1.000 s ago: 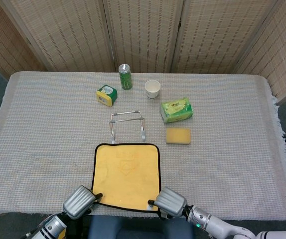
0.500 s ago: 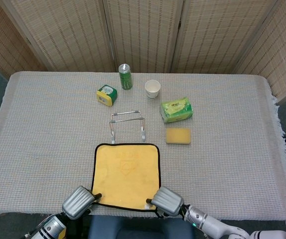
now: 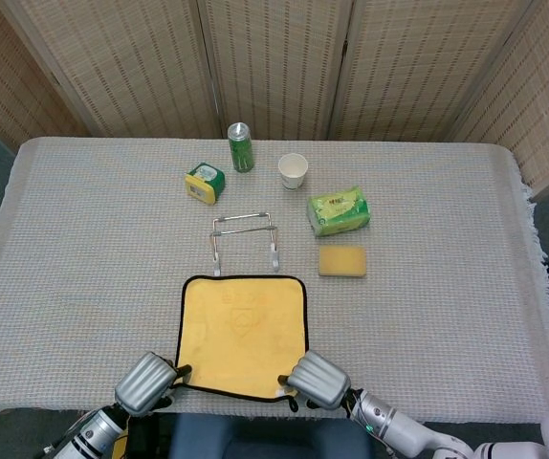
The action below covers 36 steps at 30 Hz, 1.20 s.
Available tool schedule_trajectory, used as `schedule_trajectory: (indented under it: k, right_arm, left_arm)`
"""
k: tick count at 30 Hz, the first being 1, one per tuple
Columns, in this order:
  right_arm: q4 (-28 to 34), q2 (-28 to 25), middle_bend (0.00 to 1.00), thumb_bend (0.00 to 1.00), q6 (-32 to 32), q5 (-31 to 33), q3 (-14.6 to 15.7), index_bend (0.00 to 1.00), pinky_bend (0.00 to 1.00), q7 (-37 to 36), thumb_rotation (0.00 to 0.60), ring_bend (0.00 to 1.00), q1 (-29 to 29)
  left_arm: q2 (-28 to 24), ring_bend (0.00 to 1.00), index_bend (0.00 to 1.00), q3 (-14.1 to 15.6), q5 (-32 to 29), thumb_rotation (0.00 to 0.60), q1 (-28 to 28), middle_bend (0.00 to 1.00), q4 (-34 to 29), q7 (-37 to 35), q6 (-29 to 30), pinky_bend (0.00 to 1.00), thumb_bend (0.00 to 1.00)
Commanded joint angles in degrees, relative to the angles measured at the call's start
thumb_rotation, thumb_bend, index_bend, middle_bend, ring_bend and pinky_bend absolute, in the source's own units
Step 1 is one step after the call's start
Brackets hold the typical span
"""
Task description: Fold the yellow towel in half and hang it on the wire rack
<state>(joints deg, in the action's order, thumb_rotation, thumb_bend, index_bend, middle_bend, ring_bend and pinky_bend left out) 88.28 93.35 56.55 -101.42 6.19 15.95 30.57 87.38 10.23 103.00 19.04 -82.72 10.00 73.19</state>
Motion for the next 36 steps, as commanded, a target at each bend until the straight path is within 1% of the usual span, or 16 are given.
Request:
schedule_trajectory:
  k: [1,11,14,20,23,28,36]
  right_arm:
    - [0.1,0.0,0.89,0.43,0.5,0.6,-0.6,0.6,1.0,-0.3,0.6,1.0,0.0]
    - [0.9,-0.4,0.9,0.45,2.1,4.7,-4.9,0.63,1.0,-0.9,0.6,1.0,0.6]
    - [0.8,-0.3,0.9,0.45,1.9,6.5,-6.4,0.63,1.0,-0.2,0.6,1.0,1.0]
    - [0.2,0.3,0.9,0.45,0.6,10.1,-9.1,0.63,1.0,1.4,0.6,1.0,2.3]
    - [-0.5,0.8,0.9,0.45,-0.1,11.8,-10.1,0.63,1.0,2.4,0.6,1.0,3.0]
    - [-2.4,1.9,0.9,0.45,-0.7,14.6,-11.7,0.63,1.0,3.5,0.6,1.0,3.8]
    - [-5.2,3.5,0.9,0.45,-0.9,18.2,-13.8,0.64,1.0,5.4,0.6,1.0,5.2]
  left_arm:
    - [-1.2,0.81,0.58,-0.6,-0.7,0.6,0.7,0.88,-1.3,-1.4,-0.6,0.89,0.49]
    - [-4.1,0.81,0.58,-3.8,-4.1,0.6,4.0,0.88,-4.7,-7.1,-3.9,0.89,0.49]
    - [-5.1,0.81,0.58,-5.1,-6.0,0.6,5.4,0.88,-5.6,-9.2,-5.9,0.89,0.49]
    - [-7.6,0.81,0.57,-8.1,-11.4,0.6,9.2,0.88,-7.8,-13.3,-12.4,0.89,0.49]
    - [-7.7,0.81,0.57,-9.5,-13.3,0.6,10.9,0.88,-7.3,-14.8,-14.7,0.89,0.49]
    - [-7.2,0.81,0.57,-11.7,-16.5,0.6,13.4,0.88,-5.9,-14.8,-18.2,0.89,0.49]
    - [-5.7,0.81,0.57,-14.2,-20.0,0.6,17.1,0.88,-2.6,-15.1,-22.9,0.89,0.49]
